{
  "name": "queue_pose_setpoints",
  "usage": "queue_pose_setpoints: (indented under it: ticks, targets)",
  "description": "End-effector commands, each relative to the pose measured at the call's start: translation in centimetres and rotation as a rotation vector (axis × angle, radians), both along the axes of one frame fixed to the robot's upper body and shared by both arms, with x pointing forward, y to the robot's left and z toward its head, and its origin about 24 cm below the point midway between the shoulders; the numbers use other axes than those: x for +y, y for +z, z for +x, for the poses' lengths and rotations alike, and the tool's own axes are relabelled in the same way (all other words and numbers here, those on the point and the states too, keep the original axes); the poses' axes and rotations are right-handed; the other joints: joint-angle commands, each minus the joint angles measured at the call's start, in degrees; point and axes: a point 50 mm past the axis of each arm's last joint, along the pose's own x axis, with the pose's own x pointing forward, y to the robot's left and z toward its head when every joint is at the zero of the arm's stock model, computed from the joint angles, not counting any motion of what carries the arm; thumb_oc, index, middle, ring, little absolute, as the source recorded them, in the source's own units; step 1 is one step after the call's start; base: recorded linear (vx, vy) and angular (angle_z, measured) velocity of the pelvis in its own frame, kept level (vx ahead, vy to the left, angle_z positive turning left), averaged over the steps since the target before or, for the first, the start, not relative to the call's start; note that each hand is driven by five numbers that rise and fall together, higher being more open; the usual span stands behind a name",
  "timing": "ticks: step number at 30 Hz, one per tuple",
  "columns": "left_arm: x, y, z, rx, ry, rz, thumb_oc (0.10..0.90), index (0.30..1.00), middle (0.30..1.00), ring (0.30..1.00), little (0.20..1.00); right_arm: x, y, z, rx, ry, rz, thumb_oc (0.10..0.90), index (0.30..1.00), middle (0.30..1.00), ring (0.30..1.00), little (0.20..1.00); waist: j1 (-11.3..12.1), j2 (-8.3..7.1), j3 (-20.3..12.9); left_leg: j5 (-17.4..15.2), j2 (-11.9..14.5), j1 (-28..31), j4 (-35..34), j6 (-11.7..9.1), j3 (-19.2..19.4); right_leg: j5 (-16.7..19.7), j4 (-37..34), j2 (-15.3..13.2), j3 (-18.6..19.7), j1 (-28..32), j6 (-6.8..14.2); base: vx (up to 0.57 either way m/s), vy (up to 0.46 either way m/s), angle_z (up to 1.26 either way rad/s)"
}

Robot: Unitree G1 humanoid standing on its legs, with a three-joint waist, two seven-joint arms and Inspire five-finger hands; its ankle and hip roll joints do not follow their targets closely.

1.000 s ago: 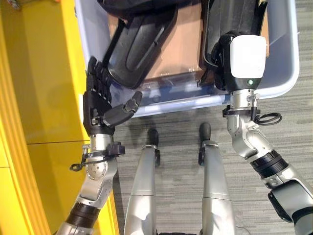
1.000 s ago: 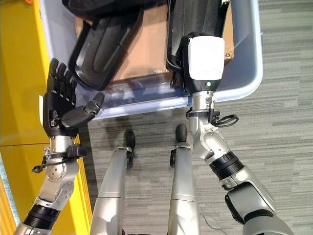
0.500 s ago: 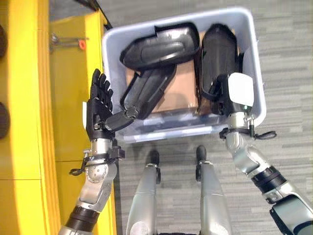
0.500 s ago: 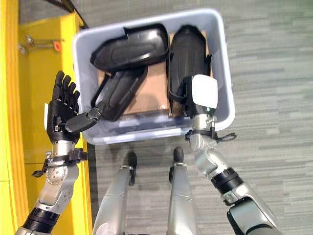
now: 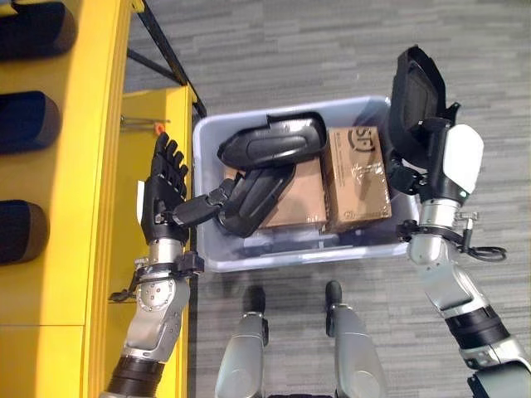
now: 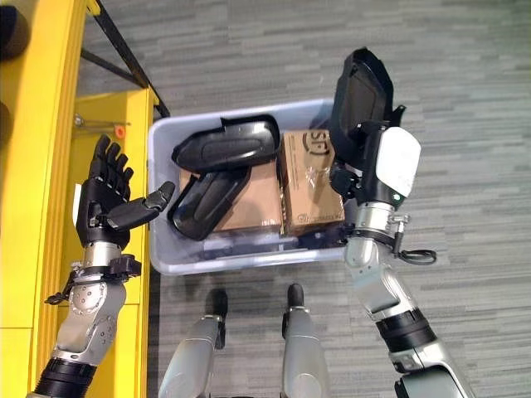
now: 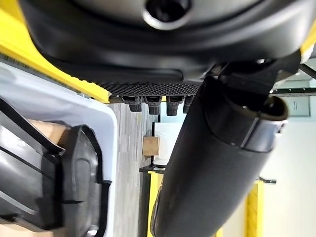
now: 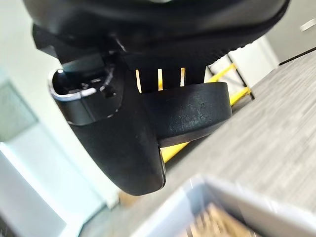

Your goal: Move parts from the plastic box to the shelf.

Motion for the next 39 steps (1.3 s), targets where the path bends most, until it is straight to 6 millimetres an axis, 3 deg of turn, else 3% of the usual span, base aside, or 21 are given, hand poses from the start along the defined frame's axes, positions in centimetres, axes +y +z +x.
queue_pose_setpoints:
  ticks: [1,7,15,16,17,19,21,23,25,28,30,33,34,36,38,39]
  targets:
    - [-0.6,2.4,-1.1,-0.144,-0.083,0.043,0.9,1.0,1.0,1.0,1.0,0.4,4.6,-1.9,-0.315,0.056,-0.018,0.4,0.3,0.3,0.3,0.3,0.1,-1.0,-12.7,2.7,3.6,2.4,-4.9,1.6,4.1,-3.9,-1.4,-1.8,-1.8,5.6,-0.4,0.25,-0.012,0.04]
    - [-0.4,1.0,-1.5,-0.076,-0.129,0.042,0.9,1.0,1.0,1.0,1.0,0.8,4.4,-2.9,-0.287,0.132,-0.063,0.4,0.3,0.3,0.3,0.3,0.4,-1.39,-17.0,2.9,4.2,8.6,-7.8,1.0,3.9,-5.0,-3.7,-1.4,-2.7,12.2,-0.6,0.2,-0.006,0.06]
    - [-0.6,0.6,-2.0,-0.061,-0.241,0.056,0.9,1.0,1.0,1.0,1.0,2.9,5.0,-3.4,-0.265,0.282,-0.172,0.4,0.3,0.3,0.3,0.3,1.9,-1.04,-17.0,1.1,3.9,10.9,-6.3,1.4,1.8,-8.7,0.5,-0.2,-3.9,14.5,-1.9,0.1,-0.072,0.08]
    - [-1.0,0.6,-2.4,-0.057,-0.298,0.094,0.9,1.0,1.0,1.0,1.0,4.0,5.5,-3.5,-0.254,0.345,-0.236,0.4,0.3,0.3,0.3,0.3,3.2,-0.55,-16.2,1.3,4.2,10.5,-5.5,1.4,0.4,-11.5,4.3,0.5,-5.1,14.3,-3.3,0.05,-0.128,0.22]
    - [-1.0,0.6,-2.5,-0.059,-0.299,0.095,0.9,1.0,1.0,1.0,1.0,4.1,5.6,-3.5,-0.254,0.353,-0.243,0.4,0.3,0.3,0.3,0.3,3.2,-0.49,-16.1,1.4,4.2,10.4,-5.4,1.4,0.3,-11.8,4.9,0.5,-5.3,14.2,-3.4,0.03,-0.119,0.35]
    - [-1.1,0.6,-2.8,-0.069,-0.326,0.116,0.9,1.0,1.0,1.0,1.0,4.9,6.0,-3.5,-0.256,0.397,-0.278,0.4,0.3,0.3,0.3,0.3,4.0,-0.16,-15.4,2.8,4.8,9.5,-5.7,0.9,-0.4,-13.1,6.9,0.9,-6.2,13.8,-4.3,-0.06,-0.015,0.4]
    - [-1.1,0.4,-3.4,-0.081,-0.406,0.097,0.9,1.0,1.0,1.0,1.0,5.6,6.5,-3.4,-0.257,0.417,-0.322,0.4,0.3,0.3,0.3,0.3,4.8,0.39,-14.4,6.2,6.5,8.3,-7.7,-0.1,-0.1,-14.1,8.8,1.1,-7.8,13.2,-4.8,-0.13,0.053,0.29]
    - [-1.3,0.7,-4.1,-0.12,-0.481,0.141,0.9,1.0,1.0,1.0,1.0,5.4,6.3,-3.9,-0.28,0.4,-0.378,0.4,0.3,0.3,0.3,0.3,4.2,0.59,-14.2,11.4,10.8,7.2,-11.2,-1.7,6.8,-13.9,9.6,-0.5,-12.5,13.5,-4.7,-0.22,0.086,0.7]
    - [-1.8,1.3,-3.9,-0.17,-0.543,0.187,0.9,1.0,1.0,1.0,1.0,4.5,6.0,-4.3,-0.259,0.375,-0.409,0.4,0.3,0.3,0.3,0.3,2.3,-0.18,-14.7,13.1,14.8,6.5,-8.9,-1.9,14.6,-13.4,9.3,-2.8,-16.2,14.0,-5.0,-0.27,0.126,1.34]
    - [-2.3,1.9,-3.7,-0.201,-0.573,0.253,0.9,1.0,1.0,1.0,1.0,3.7,5.7,-4.4,-0.251,0.376,-0.414,0.4,0.3,0.3,0.3,0.3,0.9,-1.17,-15.3,10.2,15.8,7.6,-3.8,-1.6,17.1,-13.1,10.0,-4.9,-17.4,13.4,-4.7,-0.18,0.15,1.28]
    - [-3.3,2.7,-3.4,-0.23,-0.612,0.287,0.9,1.0,1.0,1.0,1.0,3.2,5.8,-4.5,-0.264,0.385,-0.408,0.4,0.3,0.3,0.3,0.3,-0.2,-2.29,-16.5,5.4,14.4,10.7,5.1,-1.7,17.3,-13.0,10.2,-7.3,-16.9,12.4,-4.1,-0.19,0.328,0.77]
    - [-4.6,3.5,-3.0,-0.262,-0.647,0.351,0.9,1.0,1.0,1.0,1.0,3.2,5.9,-4.4,-0.273,0.369,-0.401,0.4,0.3,0.3,0.3,0.3,-1.0,-1.81,-17.4,1.9,11.9,14.5,2.0,0.1,18.5,-11.8,10.8,-8.6,-17.4,11.2,-3.1,-0.1,0.415,0.42]
    - [-4.8,3.9,-2.9,-0.268,-0.663,0.37,0.9,1.0,1.0,1.0,1.0,3.0,5.4,-4.3,-0.258,0.356,-0.387,0.4,0.3,0.3,0.3,0.3,-1.2,-1.09,-17.3,0.9,10.2,15.2,-0.8,1.0,19.6,-9.9,11.6,-9.5,-17.4,11.0,-2.6,-0.01,0.421,0.55]
    - [-4.8,4.1,-3.0,-0.27,-0.676,0.39,0.9,1.0,1.0,1.0,1.0,2.7,5.2,-4.3,-0.25,0.347,-0.374,0.4,0.3,0.3,0.3,0.3,-1.2,-1.13,-17.3,-1.0,9.3,16.3,-2.1,1.4,20.7,-8.5,11.6,-10.3,-17.3,11.3,-1.6,-0.01,0.311,0.33]
    - [-4.9,4.5,-3.1,-0.273,-0.688,0.413,0.9,1.0,1.0,1.0,1.0,2.4,4.7,-4.6,-0.24,0.348,-0.356,0.4,0.3,0.3,0.3,0.3,-0.9,-1.37,-17.3,-1.1,8.2,16.5,-3.9,2.2,22.1,-2.0,9.5,-11.9,-18.3,11.2,-0.1,-0.11,0.213,0.19]
    - [-4.8,4.6,-3.2,-0.274,-0.69,0.411,0.9,1.0,1.0,1.0,1.0,2.3,4.6,-4.7,-0.244,0.349,-0.355,0.4,0.3,0.3,0.3,0.3,-0.7,-1.38,-17.4,-1.0,8.1,16.7,-4.6,2.2,22.2,-1.3,8.5,-12.0,-18.4,11.4,0.3,-0.15,0.205,0.25]
